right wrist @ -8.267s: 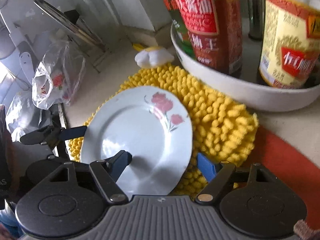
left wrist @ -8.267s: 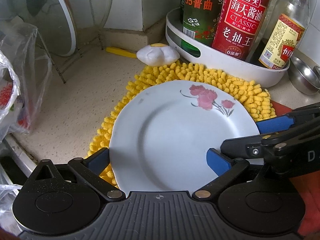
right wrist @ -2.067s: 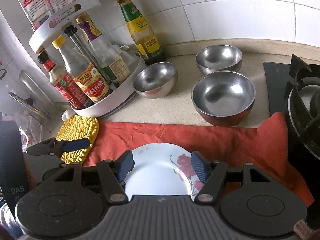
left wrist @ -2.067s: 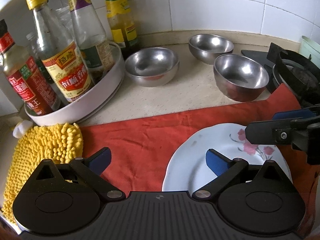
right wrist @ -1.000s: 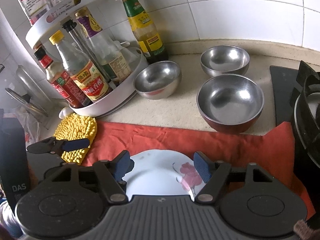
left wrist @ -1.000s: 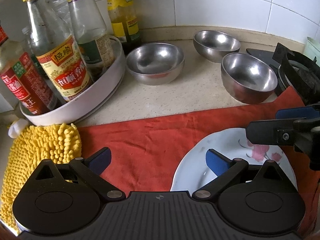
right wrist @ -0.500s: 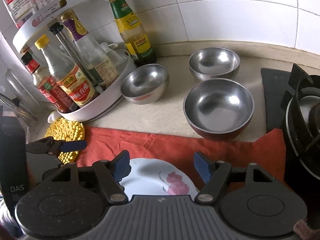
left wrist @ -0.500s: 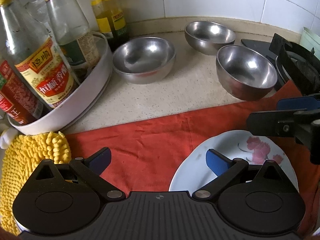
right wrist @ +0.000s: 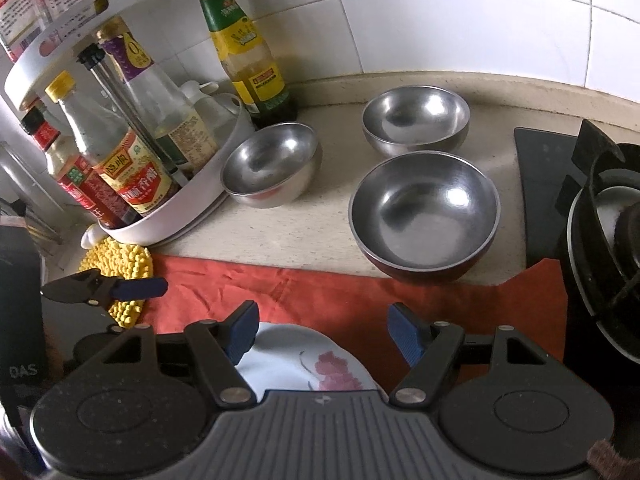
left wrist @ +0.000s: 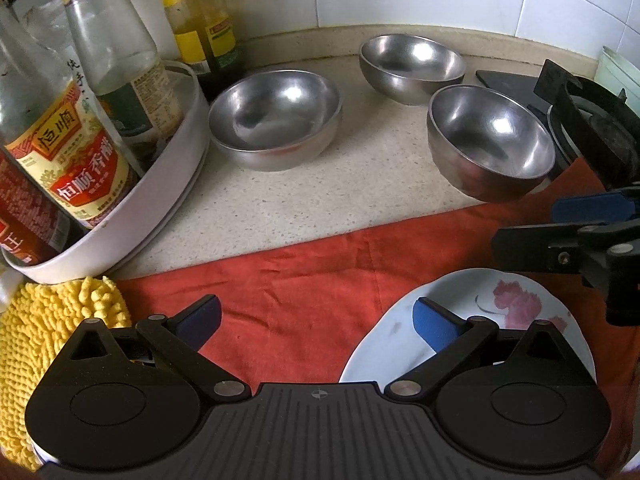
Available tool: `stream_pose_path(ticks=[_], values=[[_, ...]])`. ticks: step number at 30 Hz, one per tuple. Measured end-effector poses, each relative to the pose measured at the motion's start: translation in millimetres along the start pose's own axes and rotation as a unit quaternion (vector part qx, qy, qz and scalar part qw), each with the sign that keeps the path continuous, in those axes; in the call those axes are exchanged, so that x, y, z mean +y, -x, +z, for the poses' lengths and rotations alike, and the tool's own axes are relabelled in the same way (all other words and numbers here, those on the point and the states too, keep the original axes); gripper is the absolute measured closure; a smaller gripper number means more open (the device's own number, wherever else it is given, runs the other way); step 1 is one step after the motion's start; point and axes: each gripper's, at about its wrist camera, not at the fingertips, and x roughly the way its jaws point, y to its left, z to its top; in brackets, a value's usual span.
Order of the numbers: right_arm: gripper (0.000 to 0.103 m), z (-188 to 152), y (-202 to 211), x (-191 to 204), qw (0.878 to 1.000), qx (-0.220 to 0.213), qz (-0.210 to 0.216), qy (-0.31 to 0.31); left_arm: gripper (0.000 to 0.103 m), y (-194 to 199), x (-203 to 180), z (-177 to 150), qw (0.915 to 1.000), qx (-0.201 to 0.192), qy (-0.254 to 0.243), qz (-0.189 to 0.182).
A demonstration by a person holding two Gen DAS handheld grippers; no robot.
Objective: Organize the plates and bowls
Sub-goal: 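Move both grippers toward the steel bowls on the counter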
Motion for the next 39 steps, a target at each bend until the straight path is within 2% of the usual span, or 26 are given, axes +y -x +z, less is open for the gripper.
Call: stream_pose_path(ticks=[7, 16, 20, 25, 39], values=[[0.035, 4, -3, -2, 1.000, 0.002, -0.001, 0.000, 0.000, -3, 2, 6, 0.9997, 0.014, 0.002, -0.021], [0.035, 10, -9, -7, 1.000, 0.011, -0.005, 0.003, 0.000, -2, 28, 16, 0.9988, 0.035, 0.031, -0.017], [0.035, 13, -14, -6, 1.000, 0.017, -0.004, 0.010, 0.000, -6, 36, 16, 0.9982, 0.046, 0.038, 0.000], [0.035, 15, -18, -5, 0.999, 0.027, -0.004, 0.021, 0.000, -13, 38, 17, 0.9972, 0.061, 0.043, -0.006], [0.035, 30, -7, -35, 0.999, 0.010, -0.025, -0.018, 0.000, -25, 13, 65, 0.9982, 0.035, 0.022, -0.042]])
